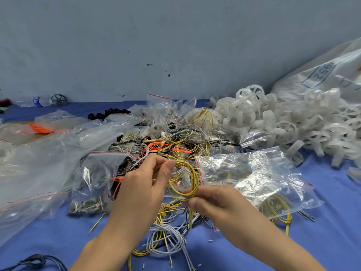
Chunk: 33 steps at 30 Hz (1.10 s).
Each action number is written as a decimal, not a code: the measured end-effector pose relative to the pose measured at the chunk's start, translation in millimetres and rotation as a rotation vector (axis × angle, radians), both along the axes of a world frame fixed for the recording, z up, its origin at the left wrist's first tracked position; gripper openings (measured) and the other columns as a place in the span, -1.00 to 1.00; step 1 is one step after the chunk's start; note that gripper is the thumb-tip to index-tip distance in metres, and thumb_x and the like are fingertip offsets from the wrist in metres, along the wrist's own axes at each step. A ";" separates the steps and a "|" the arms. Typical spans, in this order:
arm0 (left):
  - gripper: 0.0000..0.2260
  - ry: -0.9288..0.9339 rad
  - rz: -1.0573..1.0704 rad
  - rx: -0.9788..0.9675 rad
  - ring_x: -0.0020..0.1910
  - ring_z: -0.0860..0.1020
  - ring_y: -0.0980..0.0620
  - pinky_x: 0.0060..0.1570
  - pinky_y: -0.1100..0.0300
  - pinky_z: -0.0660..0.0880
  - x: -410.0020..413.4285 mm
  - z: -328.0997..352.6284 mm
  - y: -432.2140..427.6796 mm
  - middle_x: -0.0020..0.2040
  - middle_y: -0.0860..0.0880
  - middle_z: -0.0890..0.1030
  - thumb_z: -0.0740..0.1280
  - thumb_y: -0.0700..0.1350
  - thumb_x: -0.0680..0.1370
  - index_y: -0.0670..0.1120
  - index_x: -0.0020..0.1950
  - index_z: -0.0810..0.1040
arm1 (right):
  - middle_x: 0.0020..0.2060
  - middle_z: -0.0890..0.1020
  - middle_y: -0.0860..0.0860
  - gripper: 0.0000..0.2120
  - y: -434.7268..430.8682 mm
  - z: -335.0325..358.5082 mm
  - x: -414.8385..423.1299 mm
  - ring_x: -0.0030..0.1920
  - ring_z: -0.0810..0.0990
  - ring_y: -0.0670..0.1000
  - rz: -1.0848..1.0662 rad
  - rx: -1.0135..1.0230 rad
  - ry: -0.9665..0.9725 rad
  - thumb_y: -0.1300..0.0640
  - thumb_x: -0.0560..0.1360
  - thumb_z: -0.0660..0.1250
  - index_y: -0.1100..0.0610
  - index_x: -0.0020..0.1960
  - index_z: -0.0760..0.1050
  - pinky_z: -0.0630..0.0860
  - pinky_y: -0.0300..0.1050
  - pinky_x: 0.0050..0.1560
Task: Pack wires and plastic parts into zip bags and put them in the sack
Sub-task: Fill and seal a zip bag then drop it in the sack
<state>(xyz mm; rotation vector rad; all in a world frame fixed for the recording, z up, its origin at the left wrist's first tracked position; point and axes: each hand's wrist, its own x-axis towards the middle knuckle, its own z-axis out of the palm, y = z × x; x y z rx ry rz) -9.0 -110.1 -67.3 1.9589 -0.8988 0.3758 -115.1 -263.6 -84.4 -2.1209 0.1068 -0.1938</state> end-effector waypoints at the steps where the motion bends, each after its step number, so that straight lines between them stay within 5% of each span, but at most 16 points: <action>1: -0.80 0.040 -0.006 -0.024 -0.34 0.57 0.22 -0.38 0.34 0.41 -1.3 0.0 -2.5 -0.26 0.27 0.63 0.21 0.15 0.61 0.09 -0.11 0.50 | -0.28 0.60 0.09 -0.79 2.6 -1.0 1.1 -0.27 0.54 -0.05 0.001 0.046 0.005 -0.08 0.52 0.27 0.01 0.00 0.59 0.52 0.08 -0.12; 4: -0.82 -0.014 0.021 0.000 -0.43 0.56 0.15 -0.43 0.19 0.42 -4.6 -2.7 -4.9 -0.36 0.16 0.61 0.20 0.16 0.61 0.12 -0.10 0.48 | -0.21 0.69 0.03 -0.88 7.0 -0.4 4.4 -0.21 0.67 -0.07 0.019 0.344 0.032 0.07 0.56 0.36 0.08 -0.02 0.65 0.61 -0.13 -0.08; 7: -0.82 -0.169 0.140 0.077 -0.44 0.49 0.08 -0.48 0.24 0.31 -7.7 -4.6 -7.3 -0.50 0.11 0.47 0.17 0.17 0.63 0.14 -0.05 0.47 | -0.18 0.72 0.10 -0.83 9.5 0.2 7.3 -0.14 0.71 0.04 -0.002 0.559 0.011 0.14 0.57 0.35 0.19 -0.11 0.67 0.64 -0.10 -0.05; 12: -0.76 0.212 -0.066 -0.101 -0.33 0.60 0.20 -0.33 0.31 0.49 -18.5 -14.9 -20.7 -0.29 0.18 0.64 0.12 0.07 0.66 0.07 0.00 0.56 | -0.13 0.73 0.10 -0.83 14.9 0.6 11.3 -0.05 0.72 0.03 -0.122 0.766 -0.116 0.21 0.59 0.28 0.16 0.04 0.65 0.61 -0.24 -0.11; 14: -0.73 0.300 -0.124 -0.073 -0.24 0.63 0.12 -0.19 0.07 0.58 -23.6 -21.8 -23.6 -0.20 0.08 0.67 0.11 0.09 0.64 0.04 0.01 0.57 | -0.16 0.73 0.10 -0.82 16.6 -1.9 13.0 -0.12 0.71 0.01 -0.168 0.819 -0.156 0.23 0.58 0.28 0.15 0.02 0.67 0.61 -0.24 -0.17; 16: -0.71 0.399 -0.161 -0.065 -0.30 0.63 -0.03 -0.23 -0.10 0.58 -25.8 -26.7 -25.2 -0.27 -0.04 0.65 0.10 0.09 0.64 0.00 -0.02 0.57 | -0.22 0.69 0.12 -0.82 18.3 -3.9 13.4 -0.23 0.65 0.04 -0.204 0.845 -0.165 0.22 0.57 0.30 0.16 -0.04 0.69 0.63 -0.17 -0.21; 18: -0.71 0.463 -0.178 -0.034 -0.45 0.59 -0.02 -0.36 0.03 0.57 -25.0 -29.8 -25.2 -0.39 -0.10 0.61 0.09 0.06 0.66 -0.02 -0.03 0.55 | -0.27 0.67 0.09 -0.83 19.4 -5.4 12.9 -0.27 0.61 -0.02 -0.225 0.812 -0.142 0.19 0.56 0.32 0.13 -0.06 0.70 0.62 -0.18 -0.19; 21: -0.75 0.486 -0.202 0.008 -0.60 0.47 0.08 -0.53 0.26 0.38 -24.2 -31.4 -23.4 -0.49 -0.04 0.55 0.10 0.01 0.67 -0.01 -0.04 0.53 | -0.45 0.60 -0.04 -0.82 15.4 -3.8 12.5 -0.40 0.53 -0.13 -0.238 0.685 -0.115 0.15 0.56 0.33 0.05 -0.14 0.68 0.43 -0.38 -0.37; 23: -0.75 0.519 -0.223 -0.014 -0.59 0.40 0.09 -0.54 0.27 0.31 -21.4 -30.3 -22.0 -0.47 0.00 0.50 0.14 -0.02 0.67 -0.04 -0.14 0.51 | -0.46 0.54 -0.05 -0.84 9.5 -0.7 13.3 -0.39 0.46 -0.08 -0.220 0.562 -0.075 0.07 0.56 0.34 -0.02 -0.13 0.68 0.39 -0.28 -0.30; 25: -0.72 0.534 -0.219 -0.033 -0.53 0.33 0.06 -0.49 0.22 0.25 -15.6 -29.4 -20.7 -0.44 0.00 0.43 0.19 0.00 0.64 -0.08 -0.21 0.47 | -0.33 0.57 -0.11 -0.85 -0.2 0.5 13.6 -0.34 0.47 -0.14 -0.246 0.341 -0.051 -0.09 0.52 0.34 -0.10 0.00 0.66 0.40 -0.21 -0.21; 28: -0.67 0.580 -0.176 -0.048 -0.54 0.31 0.05 -0.49 0.22 0.21 -5.3 -30.6 -15.6 -0.44 -0.05 0.40 0.21 0.00 0.63 -0.06 -0.31 0.46 | -0.01 0.45 -0.21 -0.55 -15.5 -6.3 7.3 -0.13 0.47 -0.25 -0.385 -0.187 -0.067 -0.32 0.42 0.29 -0.22 0.26 0.41 0.35 -0.30 -0.13; 31: -0.65 0.670 -0.157 0.002 -0.56 0.32 0.05 -0.49 0.21 0.26 -0.4 -33.1 -12.3 -0.49 -0.06 0.40 0.20 -0.07 0.65 -0.06 -0.34 0.44 | 0.05 0.26 -0.15 -0.38 -12.6 -16.6 -1.3 0.11 0.44 -0.07 -0.422 -0.517 -0.006 -0.31 0.45 0.31 -0.17 0.42 0.22 0.33 -0.18 -0.06; 33: -0.67 0.710 -0.171 0.050 -0.58 0.32 0.04 -0.51 0.22 0.30 -0.5 -33.7 -11.4 -0.56 -0.04 0.39 0.18 -0.09 0.66 -0.13 -0.29 0.45 | 0.02 0.21 -0.12 -0.45 -5.1 -27.0 -2.0 0.15 0.44 0.00 -0.412 -0.615 0.063 -0.24 0.50 0.27 -0.12 0.42 0.20 0.32 -0.16 -0.09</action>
